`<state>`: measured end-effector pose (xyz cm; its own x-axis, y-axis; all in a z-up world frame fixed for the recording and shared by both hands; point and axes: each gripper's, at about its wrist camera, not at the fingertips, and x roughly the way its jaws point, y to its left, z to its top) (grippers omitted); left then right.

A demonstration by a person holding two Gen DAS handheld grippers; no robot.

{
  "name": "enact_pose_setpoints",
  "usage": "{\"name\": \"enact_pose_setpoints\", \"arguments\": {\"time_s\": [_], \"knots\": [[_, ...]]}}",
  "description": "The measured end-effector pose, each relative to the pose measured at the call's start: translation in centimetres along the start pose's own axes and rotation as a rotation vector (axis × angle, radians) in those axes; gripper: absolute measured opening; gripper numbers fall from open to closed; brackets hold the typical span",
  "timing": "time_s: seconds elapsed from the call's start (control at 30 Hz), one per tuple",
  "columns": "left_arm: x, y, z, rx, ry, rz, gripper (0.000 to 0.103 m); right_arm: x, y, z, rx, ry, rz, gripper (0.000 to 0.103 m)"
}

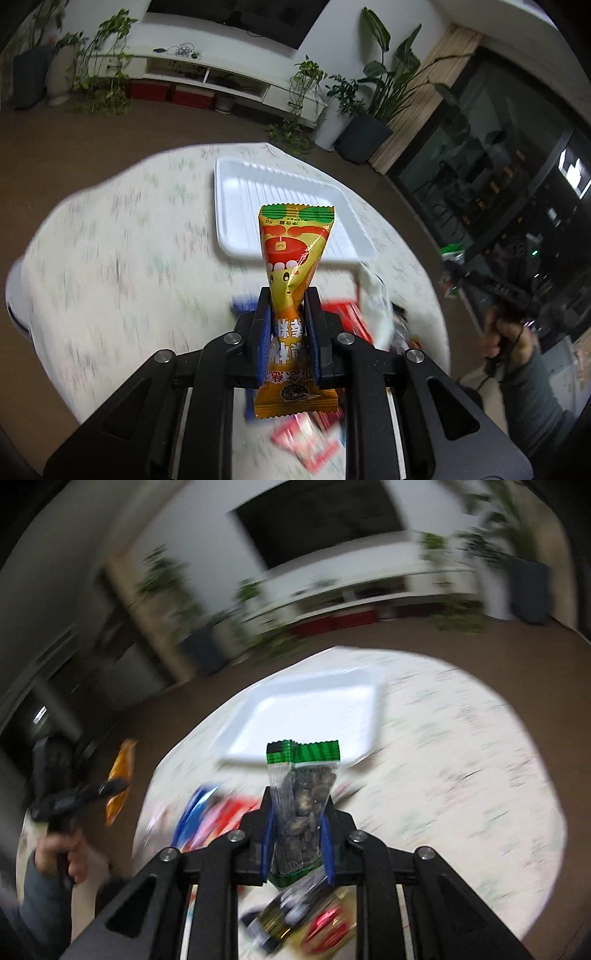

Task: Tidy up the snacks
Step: 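Lower both held packets into the white tray and open both grippers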

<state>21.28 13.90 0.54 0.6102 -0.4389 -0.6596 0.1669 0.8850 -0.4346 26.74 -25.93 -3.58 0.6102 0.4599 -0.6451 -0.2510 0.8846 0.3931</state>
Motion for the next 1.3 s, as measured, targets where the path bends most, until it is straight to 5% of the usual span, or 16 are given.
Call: {"name": "enact_pose_setpoints", "arguments": {"time_s": [0.33, 0.7, 1.0, 1.3], "knots": [[11.8, -1.2, 10.2, 0.038, 0.134, 0.093, 0.015, 10.6, 0.5, 7.5, 0.039, 0.117, 0.005, 0.022], [21.8, -0.6, 10.0, 0.025, 0.257, 0.172, 0.015, 18.9, 0.7, 6.3, -0.067, 0.286, -0.08, 0.022], [24.2, -1.1, 9.3, 0.047, 0.268, 0.211, 0.016, 20.2, 1.1, 4.9, -0.126, 0.312, -0.151, 0.024], [24.9, -1.2, 9.4, 0.032, 0.27, 0.194, 0.021, 20.2, 1.3, 4.2, -0.154, 0.301, -0.19, 0.041]]}}
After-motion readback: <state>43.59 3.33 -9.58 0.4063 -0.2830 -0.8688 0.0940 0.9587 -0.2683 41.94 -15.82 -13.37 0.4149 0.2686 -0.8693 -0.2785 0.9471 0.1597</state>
